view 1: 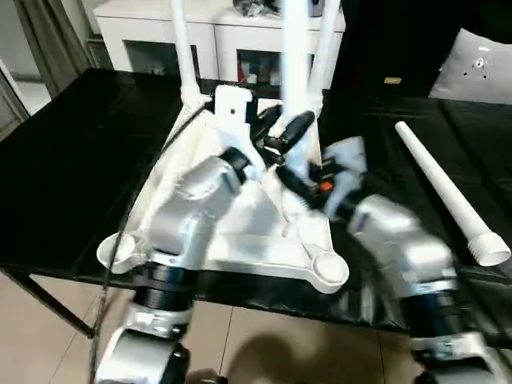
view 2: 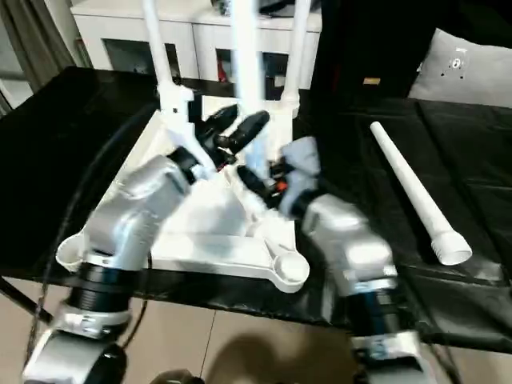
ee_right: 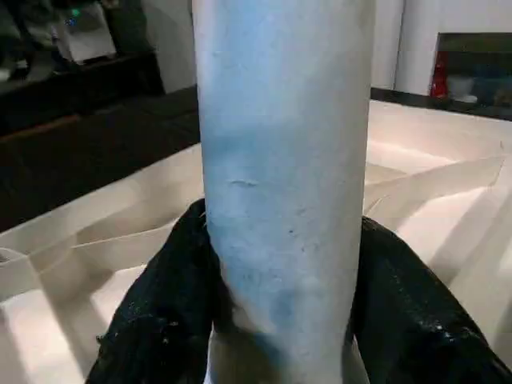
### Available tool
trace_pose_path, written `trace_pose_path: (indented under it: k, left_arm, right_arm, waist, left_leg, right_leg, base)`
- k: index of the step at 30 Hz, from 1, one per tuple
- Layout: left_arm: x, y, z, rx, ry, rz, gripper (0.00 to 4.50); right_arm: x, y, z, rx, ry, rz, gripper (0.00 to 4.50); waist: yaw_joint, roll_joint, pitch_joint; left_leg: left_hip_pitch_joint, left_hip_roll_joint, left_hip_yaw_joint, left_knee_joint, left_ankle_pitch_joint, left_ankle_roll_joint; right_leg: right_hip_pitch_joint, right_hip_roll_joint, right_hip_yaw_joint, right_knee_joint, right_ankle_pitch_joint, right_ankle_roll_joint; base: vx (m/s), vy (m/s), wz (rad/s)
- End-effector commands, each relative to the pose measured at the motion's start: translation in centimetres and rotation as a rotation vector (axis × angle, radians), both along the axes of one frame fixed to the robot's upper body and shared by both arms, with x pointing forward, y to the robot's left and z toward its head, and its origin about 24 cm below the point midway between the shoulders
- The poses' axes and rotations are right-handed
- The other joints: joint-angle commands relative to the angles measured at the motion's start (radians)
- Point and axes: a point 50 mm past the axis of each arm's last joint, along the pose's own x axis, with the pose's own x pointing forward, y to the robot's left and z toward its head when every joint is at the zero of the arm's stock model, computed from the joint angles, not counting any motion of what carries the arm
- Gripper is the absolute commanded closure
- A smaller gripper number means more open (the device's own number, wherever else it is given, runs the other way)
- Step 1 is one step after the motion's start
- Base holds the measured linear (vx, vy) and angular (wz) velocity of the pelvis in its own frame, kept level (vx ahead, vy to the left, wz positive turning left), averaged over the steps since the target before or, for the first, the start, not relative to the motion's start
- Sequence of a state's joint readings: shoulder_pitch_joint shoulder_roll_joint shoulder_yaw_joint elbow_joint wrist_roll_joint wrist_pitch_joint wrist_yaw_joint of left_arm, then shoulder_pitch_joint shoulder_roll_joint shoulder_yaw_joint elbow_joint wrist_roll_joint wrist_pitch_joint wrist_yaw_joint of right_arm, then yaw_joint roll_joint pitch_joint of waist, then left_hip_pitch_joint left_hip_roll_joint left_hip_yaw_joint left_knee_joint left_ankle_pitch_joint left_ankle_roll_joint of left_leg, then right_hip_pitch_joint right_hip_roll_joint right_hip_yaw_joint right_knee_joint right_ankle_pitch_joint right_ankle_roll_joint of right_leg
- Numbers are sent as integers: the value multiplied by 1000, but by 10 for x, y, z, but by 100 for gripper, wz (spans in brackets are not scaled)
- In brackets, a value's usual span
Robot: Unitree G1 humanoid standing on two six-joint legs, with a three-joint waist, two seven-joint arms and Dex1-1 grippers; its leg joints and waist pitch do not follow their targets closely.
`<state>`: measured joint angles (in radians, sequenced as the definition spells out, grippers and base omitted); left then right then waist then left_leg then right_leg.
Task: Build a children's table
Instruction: Pick table leg
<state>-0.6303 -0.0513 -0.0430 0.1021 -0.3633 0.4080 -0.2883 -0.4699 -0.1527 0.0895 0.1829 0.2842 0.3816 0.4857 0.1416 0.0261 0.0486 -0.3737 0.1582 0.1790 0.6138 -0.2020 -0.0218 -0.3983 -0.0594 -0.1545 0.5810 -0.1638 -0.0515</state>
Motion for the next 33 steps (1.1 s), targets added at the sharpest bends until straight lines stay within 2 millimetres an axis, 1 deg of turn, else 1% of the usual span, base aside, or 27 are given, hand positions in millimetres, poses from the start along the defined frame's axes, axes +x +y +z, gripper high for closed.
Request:
trace_pose_path:
  k: [1, 2, 4, 5, 6, 7, 9, 13, 14, 17, 19, 20, 22, 24, 25, 26, 28, 30, 31, 32, 33]
  left_arm:
    - [2, -1, -2, 15, 12, 36, 210]
    - [3, -1, -3, 21, 19, 47, 221]
    - [3, -1, -5, 27, 26, 56, 224]
    - [3, -1, -5, 28, 27, 58, 224]
    - [3, -1, -6, 29, 27, 59, 230]
    - [3, -1, -6, 29, 27, 61, 254]
    - [3, -1, -6, 29, 29, 64, 260]
    - [4, -2, -7, 30, 34, 72, 266]
    - [4, -2, -7, 30, 36, 75, 266]
    - [5, -1, -7, 25, 38, 84, 266]
    - [5, 0, -7, 20, 39, 92, 266]
    - [6, 0, -7, 18, 39, 95, 266]
    - [6, 1, -7, 16, 40, 98, 266]
    - [7, 3, -7, 15, 41, 101, 266]
    - [8, 5, -7, 16, 42, 104, 266]
    - [8, 5, -7, 16, 42, 104, 266]
    - [9, 8, -6, 17, 41, 107, 266]
    - [11, 12, -5, 19, 39, 96, 266]
    - [12, 15, -4, 21, 37, 88, 266]
    - [13, 17, -4, 20, 38, 81, 266]
    - [13, 20, -4, 12, 45, 62, 266]
  right_arm:
    - [4, 6, 10, -9, -51, 0, 257]
    - [4, 7, 10, -3, -55, -6, 257]
    - [5, 9, 11, 1, -60, -11, 257]
    - [5, 9, 11, 1, -62, -12, 257]
    - [6, 9, 11, 0, -64, -12, 257]
    - [6, 9, 10, -1, -67, -13, 257]
    - [7, 10, 10, -2, -71, -15, 257]
    - [7, 10, 10, -5, -77, -20, 257]
    - [7, 9, 10, -7, -77, -23, 257]
    - [9, 8, 8, -24, -81, -34, 257]
    - [9, 8, 9, -21, -80, -31, 257]
    - [10, 8, 9, -18, -80, -31, 222]
    - [10, 4, 10, -13, -82, -33, 185]
    - [9, 1, 11, -22, -79, -29, 178]
    - [8, -1, 9, -31, -73, -20, 166]
    - [8, -1, 9, -33, -72, -18, 154]
    - [7, -5, 9, -34, -76, -19, 140]
    - [6, -13, 12, 19, -77, -29, 120]
    - [5, -18, 13, 43, -73, -25, 120]
    - [4, -21, 13, 54, -64, -24, 100]
    - [4, -26, 14, 73, -48, -29, 100]
  waist:
    - [-2, -15, -76]
    - [0, -12, -77]
    - [-1, -13, -77]
    - [0, -10, -77]
    - [-1, -11, -77]
    - [0, -12, -77]
    - [-1, -12, -76]
    - [-1, -12, -76]
    - [-3, -17, -77]
    - [-2, -15, -77]
    - [-3, -17, -76]
    - [-2, -17, -77]
    - [-2, -16, -77]
    - [-2, -16, -77]
    - [-1, -10, -77]
    - [-2, -14, -76]
    - [-1, -14, -77]
    - [-2, -16, -77]
    - [0, -15, -77]
    - [0, -15, -78]
    - [0, -15, -77]
  left_leg:
    - [10, 88, -41, -64, -68, 61]
    - [9, 88, -41, -64, -64, 62]
    - [9, 89, -41, -64, -61, 65]
    - [10, 90, -42, -65, -63, 65]
    - [10, 91, -42, -65, -64, 65]
    - [9, 90, -42, -65, -66, 64]
    - [9, 90, -42, -65, -68, 64]
    - [10, 90, -41, -64, -68, 65]
    - [9, 90, -40, -65, -65, 67]
    - [9, 89, -40, -63, -55, 73]
    - [9, 88, -39, -63, -58, 74]
    - [8, 88, -39, -63, -57, 75]
    - [9, 89, -40, -63, -54, 75]
    - [10, 91, -40, -63, -57, 76]
    - [11, 89, -40, -63, -56, 76]
    - [10, 89, -40, -63, -59, 77]
    - [8, 87, -40, -63, -57, 78]
    - [10, 89, -40, -63, -61, 82]
    - [10, 88, -40, -63, -60, 83]
    - [10, 89, -40, -63, -53, 87]
    - [11, 90, -41, -63, -52, 88]
  right_leg:
    - [64, -121, 80, -75, -271, -31]
    - [65, -123, 81, -72, -260, -34]
    - [64, -122, 82, -71, -247, -36]
    - [64, -122, 82, -70, -245, -40]
    - [64, -123, 83, -70, -244, -40]
    - [65, -124, 83, -70, -240, -44]
    - [65, -124, 83, -69, -238, -46]
    - [65, -124, 84, -69, -236, -50]
    - [66, -124, 84, -69, -234, -50]
    - [65, -125, 84, -67, -229, -55]
    - [65, -123, 84, -69, -237, -53]
    - [66, -124, 84, -68, -238, -51]
    - [65, -124, 84, -68, -239, -49]
    - [64, -123, 84, -68, -239, -48]
    - [64, -122, 84, -69, -237, -46]
    - [65, -121, 83, -70, -237, -43]
    - [66, -122, 83, -69, -236, -41]
    - [66, -123, 84, -70, -242, -40]
    - [66, -123, 83, -70, -244, -39]
    - [66, -122, 83, -68, -232, -40]
    - [65, -122, 84, -67, -228, -42]
  base:
    - [0, 0, 0]
    - [0, 0, 0]
    - [0, 0, 0]
    - [0, 0, 0]
    - [0, 0, 0]
    - [0, 0, 0]
    - [0, 0, 0]
    - [0, 0, 0]
    - [0, 0, 0]
    - [0, 0, 0]
    - [0, 0, 0]
    - [0, 0, 0]
    - [0, 0, 0]
    - [0, 0, 0]
    - [0, 0, 0]
    - [0, 0, 0]
    - [0, 0, 0]
    - [0, 0, 0]
    - [0, 0, 0]
    - [0, 0, 0]
    - [0, 0, 0]
